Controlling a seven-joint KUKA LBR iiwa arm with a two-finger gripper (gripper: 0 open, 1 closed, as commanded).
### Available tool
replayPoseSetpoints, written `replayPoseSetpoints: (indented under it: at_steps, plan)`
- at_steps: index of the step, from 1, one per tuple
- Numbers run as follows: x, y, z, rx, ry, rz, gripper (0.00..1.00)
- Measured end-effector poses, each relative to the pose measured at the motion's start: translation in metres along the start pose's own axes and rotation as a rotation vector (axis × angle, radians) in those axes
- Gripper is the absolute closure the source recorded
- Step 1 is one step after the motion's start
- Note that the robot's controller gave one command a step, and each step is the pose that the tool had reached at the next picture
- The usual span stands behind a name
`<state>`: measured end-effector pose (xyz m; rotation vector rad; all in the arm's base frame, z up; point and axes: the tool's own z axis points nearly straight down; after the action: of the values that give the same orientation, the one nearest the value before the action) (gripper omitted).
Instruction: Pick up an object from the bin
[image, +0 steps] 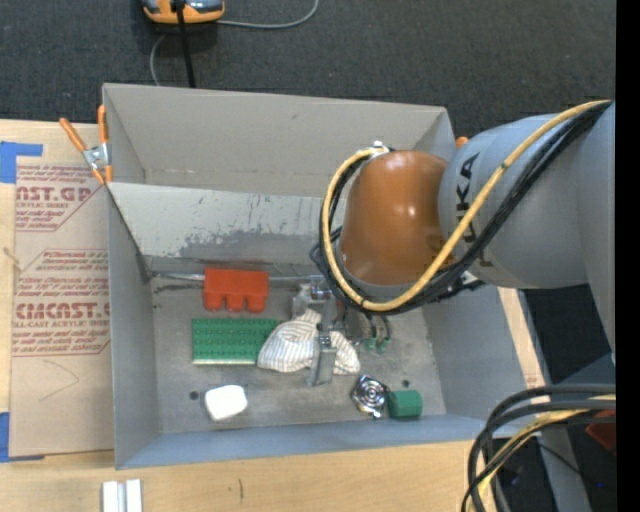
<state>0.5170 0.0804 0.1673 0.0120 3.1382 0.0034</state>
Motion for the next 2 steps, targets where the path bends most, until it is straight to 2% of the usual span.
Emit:
replayPoseSetpoints:
  at_steps: [1, 2]
  plan:
    - [-0.037, -0.040, 0.082, 0.001, -0.003, -0.150, 0.00]
    - [-0.045, -0.049, 0.120, -0.001, -0.008, -0.116, 0.00]
